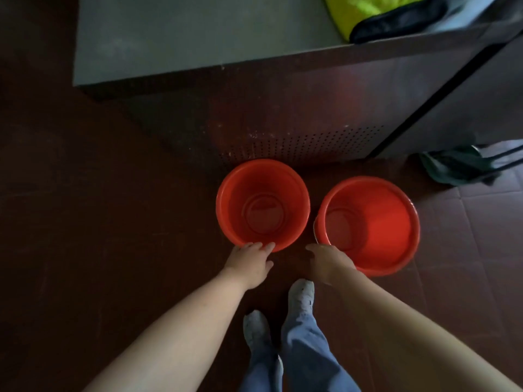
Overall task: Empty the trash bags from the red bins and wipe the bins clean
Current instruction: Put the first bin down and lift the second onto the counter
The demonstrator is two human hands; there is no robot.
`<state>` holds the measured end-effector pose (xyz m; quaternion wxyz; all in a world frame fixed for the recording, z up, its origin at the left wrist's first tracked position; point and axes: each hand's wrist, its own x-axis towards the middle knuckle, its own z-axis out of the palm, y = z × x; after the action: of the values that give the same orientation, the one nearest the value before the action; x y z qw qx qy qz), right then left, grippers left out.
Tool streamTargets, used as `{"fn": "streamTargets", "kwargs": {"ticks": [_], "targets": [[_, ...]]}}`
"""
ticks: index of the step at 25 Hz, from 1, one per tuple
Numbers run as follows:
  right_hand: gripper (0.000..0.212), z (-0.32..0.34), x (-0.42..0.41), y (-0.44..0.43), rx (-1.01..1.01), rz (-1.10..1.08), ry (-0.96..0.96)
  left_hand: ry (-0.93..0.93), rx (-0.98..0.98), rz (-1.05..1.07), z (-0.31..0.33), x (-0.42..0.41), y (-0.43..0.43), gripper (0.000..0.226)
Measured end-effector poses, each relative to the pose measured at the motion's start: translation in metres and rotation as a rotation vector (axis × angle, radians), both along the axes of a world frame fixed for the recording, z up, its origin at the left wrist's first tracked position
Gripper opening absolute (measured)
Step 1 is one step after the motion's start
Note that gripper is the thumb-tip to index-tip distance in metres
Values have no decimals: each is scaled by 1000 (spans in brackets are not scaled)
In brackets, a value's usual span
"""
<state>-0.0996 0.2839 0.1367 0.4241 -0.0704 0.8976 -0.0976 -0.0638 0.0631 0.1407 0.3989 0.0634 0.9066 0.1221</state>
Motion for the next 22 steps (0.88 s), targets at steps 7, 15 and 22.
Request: {"fn": "streamTargets", "kwargs": {"ticks": [7, 15, 22], "targets": [[59, 17, -1, 102, -14, -119, 53, 80, 3, -72, 5, -19, 94, 59], [79, -68, -1, 244, 51, 32, 26, 142, 7, -100, -84, -32, 241, 61], [81, -151, 13, 304, 86, 247, -53, 29, -40, -106, -172, -9, 308, 70]]}}
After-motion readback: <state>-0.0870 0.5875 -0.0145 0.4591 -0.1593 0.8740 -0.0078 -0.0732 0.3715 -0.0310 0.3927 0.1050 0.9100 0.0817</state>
